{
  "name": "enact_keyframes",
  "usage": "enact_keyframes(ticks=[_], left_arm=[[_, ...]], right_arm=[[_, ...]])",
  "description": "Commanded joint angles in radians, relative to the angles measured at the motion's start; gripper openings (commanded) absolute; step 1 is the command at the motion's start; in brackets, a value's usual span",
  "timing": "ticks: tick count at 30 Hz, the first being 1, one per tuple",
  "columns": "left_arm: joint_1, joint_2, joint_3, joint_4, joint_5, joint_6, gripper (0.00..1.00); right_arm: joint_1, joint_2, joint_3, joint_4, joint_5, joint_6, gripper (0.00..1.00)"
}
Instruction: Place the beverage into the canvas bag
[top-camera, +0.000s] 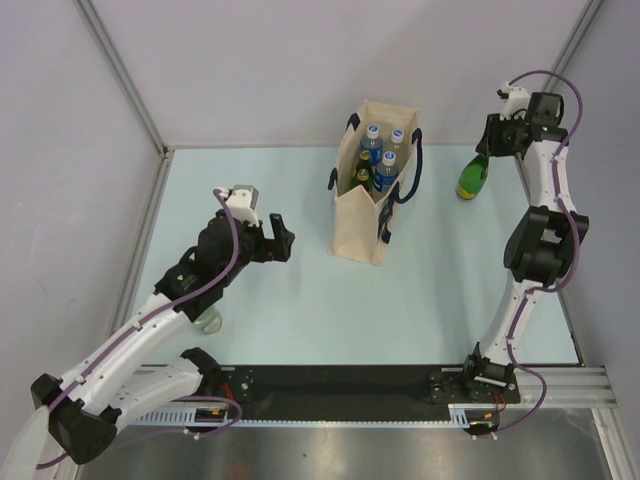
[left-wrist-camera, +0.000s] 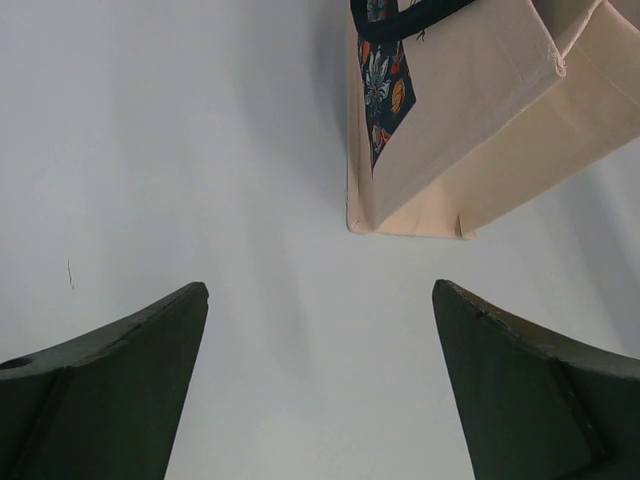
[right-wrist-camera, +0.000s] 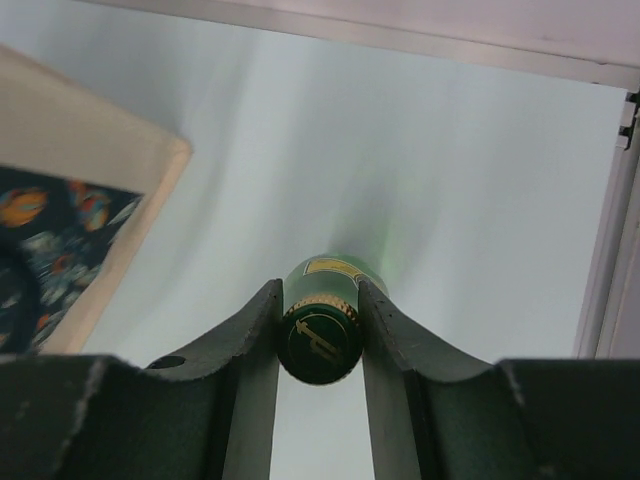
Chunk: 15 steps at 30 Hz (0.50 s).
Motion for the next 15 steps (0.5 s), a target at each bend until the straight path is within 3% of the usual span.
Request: enact_keyframes(ticks=[1, 8, 15], left_arm=[[0.011, -0.022, 0.013, 0.032, -0.003, 0.002, 1.00], [0.017, -0.025, 0.008, 0.041, 0.005, 0.025, 1.00], [0.018, -0.026, 0.005, 0.055, 0.014, 0.033, 1.00]], right_arm=[[0.019, -0.288, -0.030, 0.067, -0.134, -0.014, 0.00], [0.077, -0.465, -0.026, -0.008, -0.207, -0.022, 0.00], [0.209, -0.506, 0.149, -0.078, -0.228, 0.010, 0.00]])
